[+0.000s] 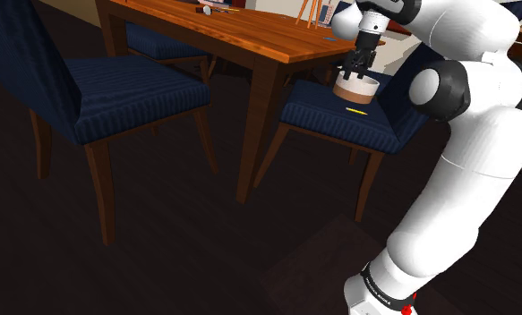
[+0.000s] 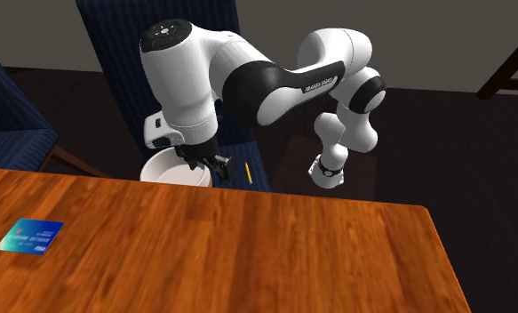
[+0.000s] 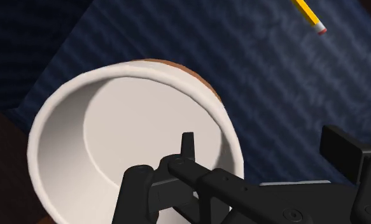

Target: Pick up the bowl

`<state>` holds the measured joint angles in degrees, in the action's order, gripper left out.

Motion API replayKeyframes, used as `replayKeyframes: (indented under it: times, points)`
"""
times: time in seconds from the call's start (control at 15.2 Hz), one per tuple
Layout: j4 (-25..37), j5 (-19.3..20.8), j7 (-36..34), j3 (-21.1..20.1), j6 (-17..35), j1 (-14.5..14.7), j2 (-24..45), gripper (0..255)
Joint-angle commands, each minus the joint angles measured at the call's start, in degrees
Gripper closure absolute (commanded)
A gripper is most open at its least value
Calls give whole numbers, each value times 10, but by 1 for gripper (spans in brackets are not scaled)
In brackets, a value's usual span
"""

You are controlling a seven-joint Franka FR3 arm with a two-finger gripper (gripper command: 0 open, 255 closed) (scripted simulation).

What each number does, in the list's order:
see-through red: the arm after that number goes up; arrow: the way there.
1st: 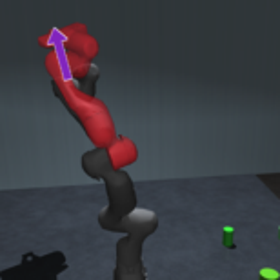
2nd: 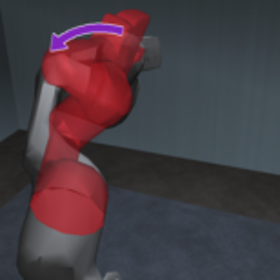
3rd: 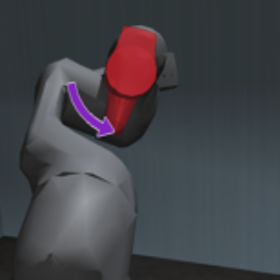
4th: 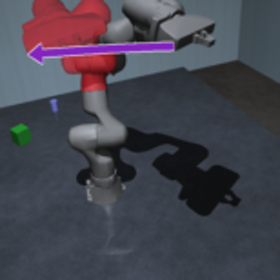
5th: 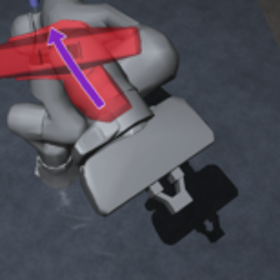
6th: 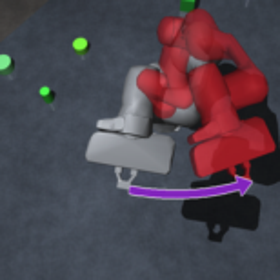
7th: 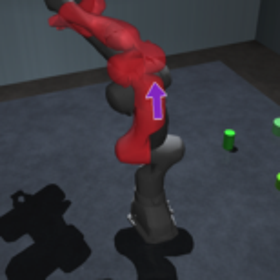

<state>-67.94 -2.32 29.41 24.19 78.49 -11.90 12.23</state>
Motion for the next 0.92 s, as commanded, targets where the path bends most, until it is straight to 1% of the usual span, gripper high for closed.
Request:
replayKeyframes:
  times: [0.0,0.46,0.59,0.66,0.86]
  points:
    - [85,-30,21,6,-32,-27,58,0]
    - [-38,-10,12,2,50,-7,14,0]
    - [-38,-10,12,2,50,-7,14,0]
    - [-39,-9,11,2,51,-7,14,255]
    - [-41,-9,11,2,52,-7,12,255]
